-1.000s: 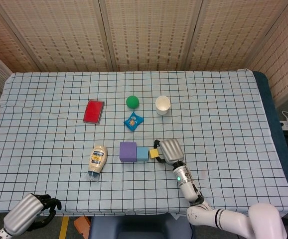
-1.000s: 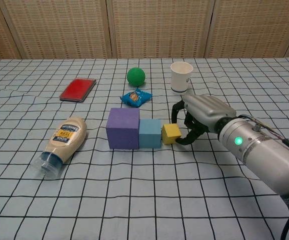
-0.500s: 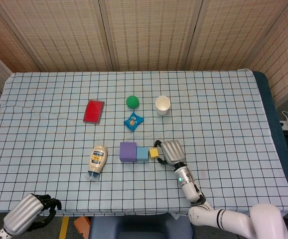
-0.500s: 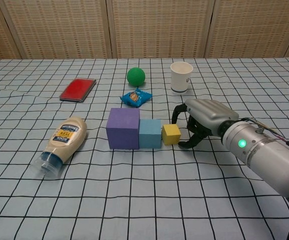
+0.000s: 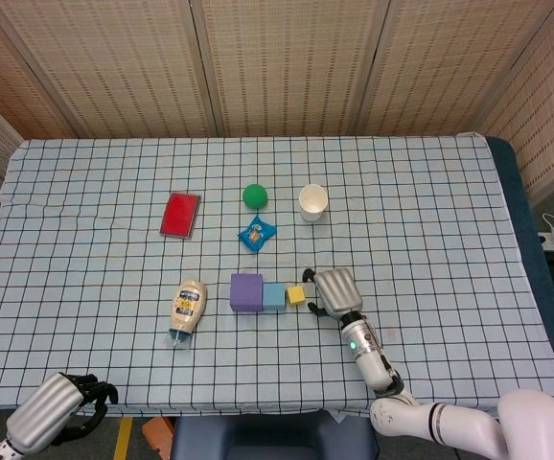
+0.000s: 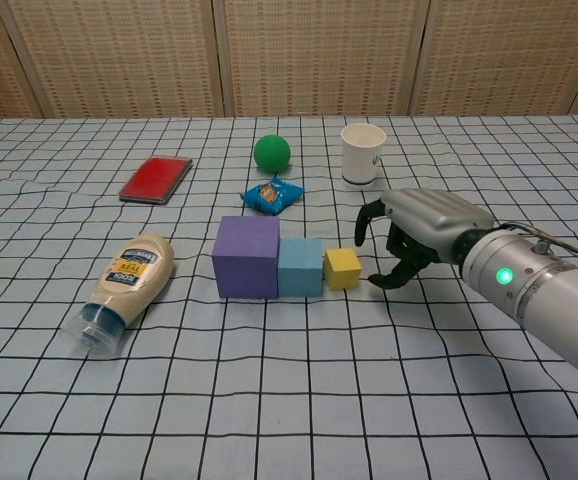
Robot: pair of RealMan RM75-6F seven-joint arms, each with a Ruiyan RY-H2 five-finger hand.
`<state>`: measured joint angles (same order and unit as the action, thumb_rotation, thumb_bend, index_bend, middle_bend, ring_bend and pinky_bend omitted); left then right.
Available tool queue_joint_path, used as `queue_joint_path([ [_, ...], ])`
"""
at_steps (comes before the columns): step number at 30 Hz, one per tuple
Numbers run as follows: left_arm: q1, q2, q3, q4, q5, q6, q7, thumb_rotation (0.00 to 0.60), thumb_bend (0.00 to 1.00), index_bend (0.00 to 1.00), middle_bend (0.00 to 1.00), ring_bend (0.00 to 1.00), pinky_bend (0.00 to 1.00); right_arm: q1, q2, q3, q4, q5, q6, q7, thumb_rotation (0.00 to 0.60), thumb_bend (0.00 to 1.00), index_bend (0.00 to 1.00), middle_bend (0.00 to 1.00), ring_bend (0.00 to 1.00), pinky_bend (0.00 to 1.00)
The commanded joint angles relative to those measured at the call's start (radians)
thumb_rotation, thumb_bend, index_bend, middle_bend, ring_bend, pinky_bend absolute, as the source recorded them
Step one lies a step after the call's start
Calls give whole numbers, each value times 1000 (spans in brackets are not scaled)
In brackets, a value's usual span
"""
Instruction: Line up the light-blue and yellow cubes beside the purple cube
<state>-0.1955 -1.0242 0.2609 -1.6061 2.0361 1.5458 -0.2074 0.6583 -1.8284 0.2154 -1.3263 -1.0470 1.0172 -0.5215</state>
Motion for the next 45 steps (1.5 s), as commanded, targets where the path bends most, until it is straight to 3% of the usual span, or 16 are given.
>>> queue_joint_path([
  [1, 0, 0, 0, 0, 0, -1, 1, 600, 520, 492, 614, 563, 786, 6, 45, -5, -117, 137, 23, -190, 600, 399, 445, 963, 863, 901],
  [5, 0, 1, 1, -1, 1, 0, 3, 600, 520, 492, 614, 563, 785, 17, 49, -8, -155, 189, 36, -240, 600, 500, 458, 963, 863, 902],
  [10, 1, 1, -1, 0, -2, 1, 0, 600, 520, 492, 614, 563, 786, 23, 41, -13, -141, 183, 28, -206, 600, 542, 461, 963, 864, 902],
  [26, 1, -1, -3, 1, -3, 1, 0, 600, 520, 492, 614, 564, 786, 9, 20, -48, -58, 40, -15, 29, 600, 553, 458, 971, 869, 908],
  [45, 0, -1, -2, 1, -2, -1, 2, 600, 519, 492, 614, 564, 786, -6, 5, -57, -11, -30, -22, 142, 600, 552, 450, 971, 869, 909],
])
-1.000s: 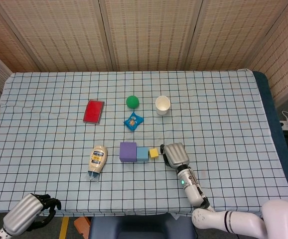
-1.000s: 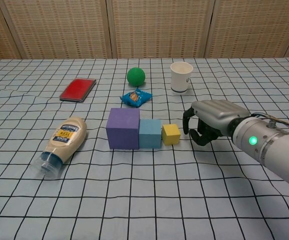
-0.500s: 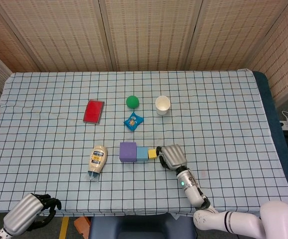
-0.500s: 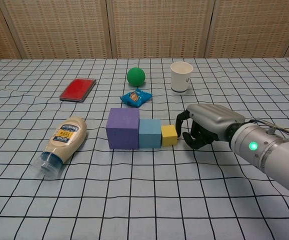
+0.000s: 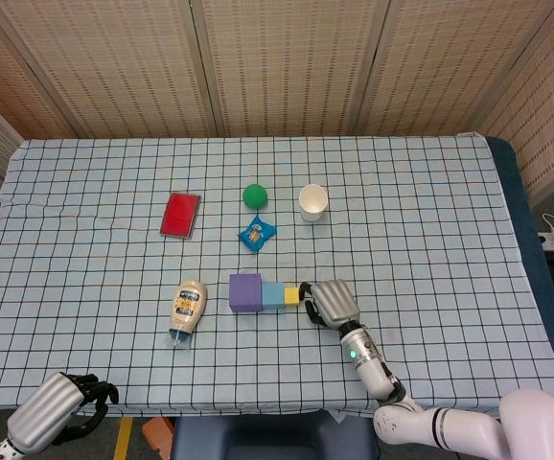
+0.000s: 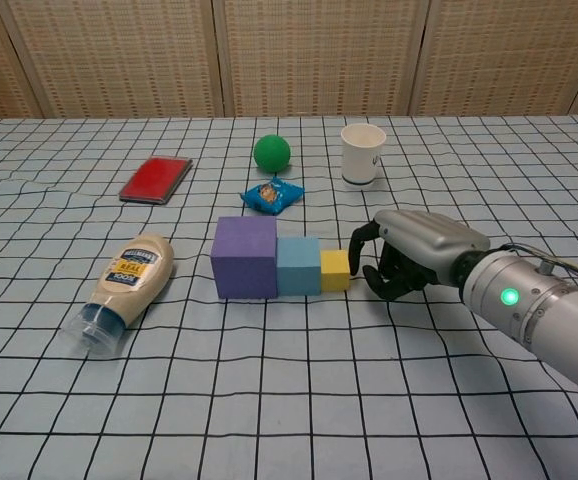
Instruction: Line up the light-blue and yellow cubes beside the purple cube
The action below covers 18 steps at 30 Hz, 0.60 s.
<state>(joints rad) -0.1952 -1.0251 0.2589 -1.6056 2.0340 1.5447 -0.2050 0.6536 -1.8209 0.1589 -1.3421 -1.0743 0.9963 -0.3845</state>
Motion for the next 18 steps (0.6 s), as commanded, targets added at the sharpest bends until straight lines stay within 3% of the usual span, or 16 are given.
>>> queue_joint_path([
  [1, 0, 1, 0, 0, 0, -1, -1, 600, 519, 492, 614, 564, 786, -2, -5, 0, 10, -5, -2, 10, 600, 552, 450, 971, 869, 909],
  [18, 0, 0, -1, 1, -4, -2, -2, 600, 519, 492, 614, 564, 786, -7, -39, 3, 71, -58, -5, 89, 600, 552, 444, 971, 870, 908],
])
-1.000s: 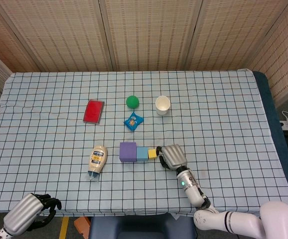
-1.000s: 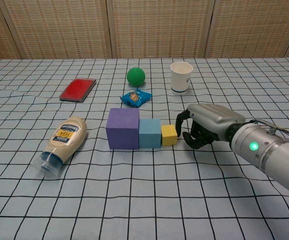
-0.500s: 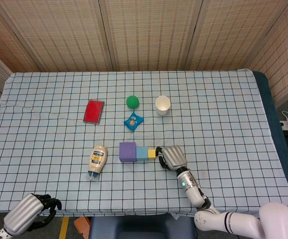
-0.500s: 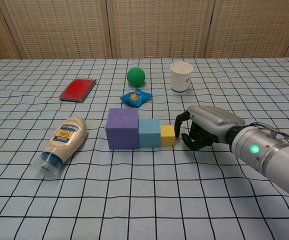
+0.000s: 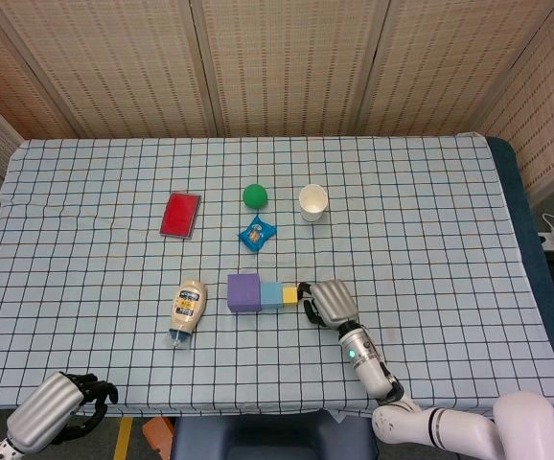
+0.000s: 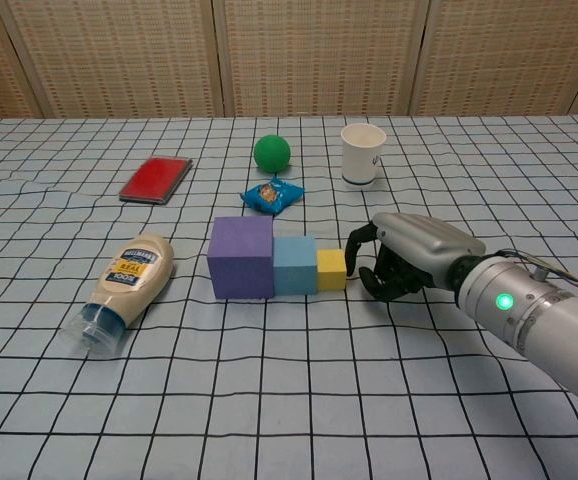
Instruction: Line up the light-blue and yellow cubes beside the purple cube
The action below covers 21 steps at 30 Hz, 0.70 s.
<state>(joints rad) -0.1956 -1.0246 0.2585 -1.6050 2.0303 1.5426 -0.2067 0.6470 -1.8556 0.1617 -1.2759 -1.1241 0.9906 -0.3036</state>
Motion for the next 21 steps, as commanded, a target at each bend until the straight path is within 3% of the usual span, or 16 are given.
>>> queue_joint_path([
  [1, 0, 0, 0, 0, 0, 1, 0, 600, 519, 493, 614, 564, 786, -1, -5, 0, 7, -12, 2, 13, 600, 552, 444, 971, 870, 908],
  [9, 0, 0, 0, 1, 1, 2, -2, 600, 519, 493, 614, 564, 786, -9, 9, -10, -1, -33, 1, 17, 600, 553, 442, 972, 870, 908],
  [13, 0, 0, -1, 3, -1, 1, -1, 600, 519, 492, 614, 564, 786, -24, 72, -40, -54, -45, 24, -68, 600, 494, 473, 972, 850, 907],
  [16, 0, -1, -2, 3, -4, 0, 1, 600, 520, 492, 614, 564, 786, -56, 145, -75, -153, -50, 96, -201, 600, 379, 477, 955, 771, 861],
  [21, 1, -4, -8, 7, -18, -5, 1, 600, 520, 492, 614, 564, 786, -151, 286, -173, -317, -180, 263, -258, 600, 259, 483, 701, 513, 798],
])
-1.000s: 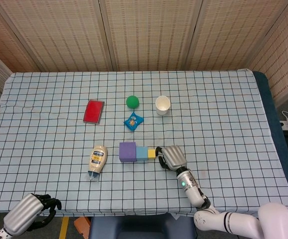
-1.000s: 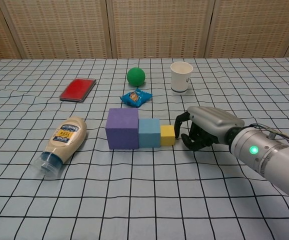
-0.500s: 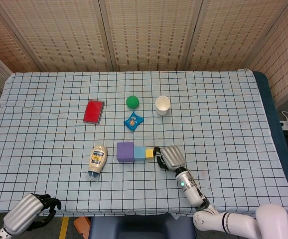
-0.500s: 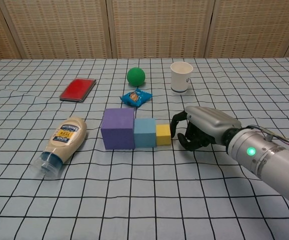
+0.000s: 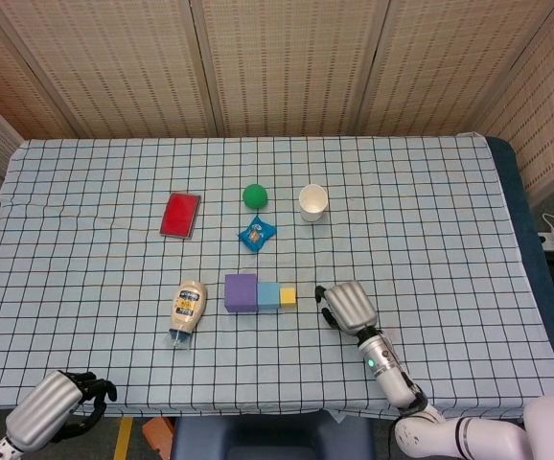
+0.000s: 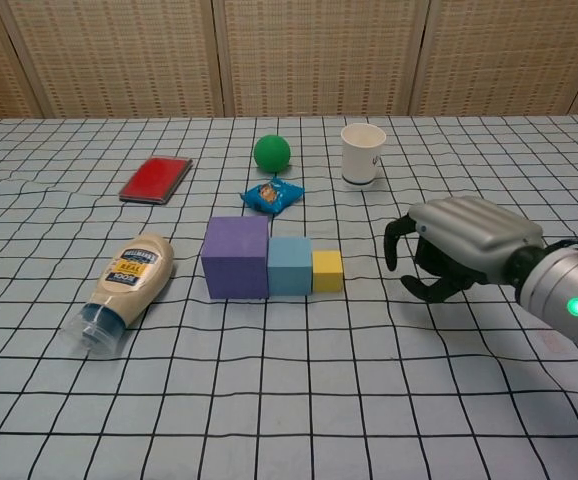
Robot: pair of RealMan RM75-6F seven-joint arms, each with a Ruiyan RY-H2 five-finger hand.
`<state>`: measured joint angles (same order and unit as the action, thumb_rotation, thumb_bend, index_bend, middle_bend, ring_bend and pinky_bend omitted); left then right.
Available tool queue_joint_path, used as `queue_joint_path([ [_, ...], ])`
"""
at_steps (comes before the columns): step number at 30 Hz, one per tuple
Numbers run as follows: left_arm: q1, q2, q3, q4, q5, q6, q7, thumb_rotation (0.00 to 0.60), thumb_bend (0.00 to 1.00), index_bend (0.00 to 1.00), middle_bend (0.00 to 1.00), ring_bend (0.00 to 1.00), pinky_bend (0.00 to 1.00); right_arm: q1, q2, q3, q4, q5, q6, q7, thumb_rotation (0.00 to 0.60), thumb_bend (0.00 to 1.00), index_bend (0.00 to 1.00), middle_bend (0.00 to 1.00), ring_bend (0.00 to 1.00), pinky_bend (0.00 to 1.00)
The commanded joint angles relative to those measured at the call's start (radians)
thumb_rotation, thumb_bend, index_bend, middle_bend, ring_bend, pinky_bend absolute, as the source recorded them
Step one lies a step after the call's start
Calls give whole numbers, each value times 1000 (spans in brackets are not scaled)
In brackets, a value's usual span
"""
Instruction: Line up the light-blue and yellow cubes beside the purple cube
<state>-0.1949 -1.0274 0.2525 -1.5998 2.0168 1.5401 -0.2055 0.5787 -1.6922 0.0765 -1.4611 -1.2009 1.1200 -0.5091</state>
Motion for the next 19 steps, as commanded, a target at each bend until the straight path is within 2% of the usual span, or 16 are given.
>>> queue_joint_path([
  [1, 0, -1, -2, 2, -7, -5, 1, 600, 519, 492, 614, 564, 786, -101, 147, -107, -150, -129, 158, -41, 600, 247, 485, 658, 471, 776],
  [5, 0, 8, 0, -8, -30, -34, 19, 600, 519, 492, 614, 564, 786, -182, 247, -202, -174, -224, 238, -4, 600, 157, 459, 480, 304, 632],
  [9, -2, 21, 0, -31, -47, -55, 36, 600, 518, 492, 614, 566, 788, -246, 288, -243, -151, -256, 288, 31, 600, 122, 396, 362, 193, 484],
  [14, 1, 21, -5, -37, -59, -62, 54, 600, 518, 494, 614, 567, 788, -304, 299, -249, -82, -296, 338, 153, 600, 120, 360, 308, 145, 386],
  [19, 2, 20, -7, -41, -63, -74, 78, 600, 519, 494, 615, 567, 788, -340, 282, -252, 2, -349, 367, 255, 600, 119, 360, 307, 145, 380],
])
